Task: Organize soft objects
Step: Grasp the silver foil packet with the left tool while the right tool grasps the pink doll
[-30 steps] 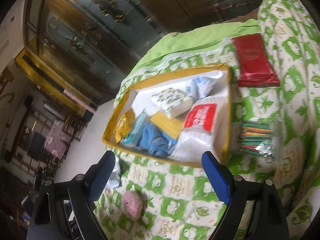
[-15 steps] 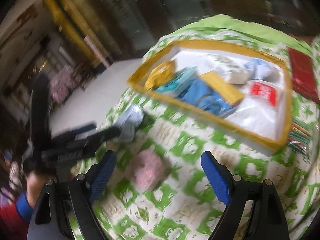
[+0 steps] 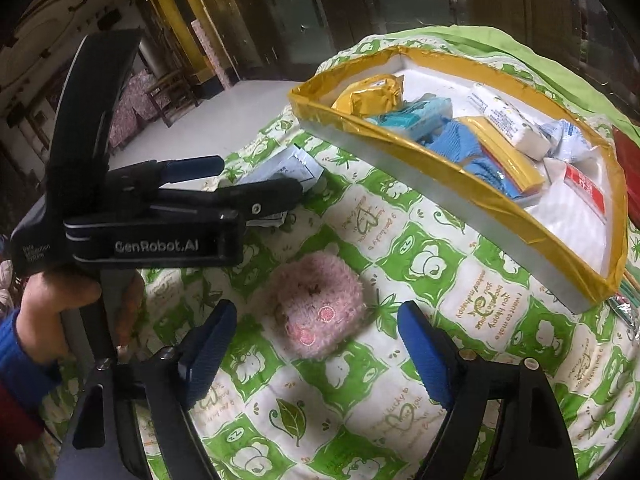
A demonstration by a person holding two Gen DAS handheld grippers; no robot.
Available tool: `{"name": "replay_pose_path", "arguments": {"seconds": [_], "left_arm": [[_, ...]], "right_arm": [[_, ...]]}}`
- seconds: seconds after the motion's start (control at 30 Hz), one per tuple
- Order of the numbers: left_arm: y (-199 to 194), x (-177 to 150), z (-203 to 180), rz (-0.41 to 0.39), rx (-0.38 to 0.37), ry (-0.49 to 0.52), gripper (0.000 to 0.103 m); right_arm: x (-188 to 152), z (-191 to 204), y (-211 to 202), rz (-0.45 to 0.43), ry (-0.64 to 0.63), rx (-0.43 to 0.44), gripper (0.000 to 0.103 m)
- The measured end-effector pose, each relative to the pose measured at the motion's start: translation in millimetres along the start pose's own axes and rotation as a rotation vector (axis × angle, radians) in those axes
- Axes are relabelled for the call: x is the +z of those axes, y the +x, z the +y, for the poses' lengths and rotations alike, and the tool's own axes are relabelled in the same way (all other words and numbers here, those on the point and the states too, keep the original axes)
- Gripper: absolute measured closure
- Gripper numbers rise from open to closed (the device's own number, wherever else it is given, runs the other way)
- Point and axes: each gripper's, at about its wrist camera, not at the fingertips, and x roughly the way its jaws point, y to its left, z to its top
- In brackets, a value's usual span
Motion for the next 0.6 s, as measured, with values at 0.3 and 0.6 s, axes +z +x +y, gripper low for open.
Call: {"name": "replay_pose_path", "arguments": {"seconds": [0.3,0.6], "left_arm": [[5.9,-1.5,-4.0,0.019,-0.011,0.012,0.020],[11.3,-3.6,-5.2,0.044,-0.024,0.017,0.031]], "right_arm": [[1.8,2.3,8.5,0.012,-0.012,-0.024,0.023],[3.3,-0.6,8.7,0.007,0.003,-0.030,0.030]]}}
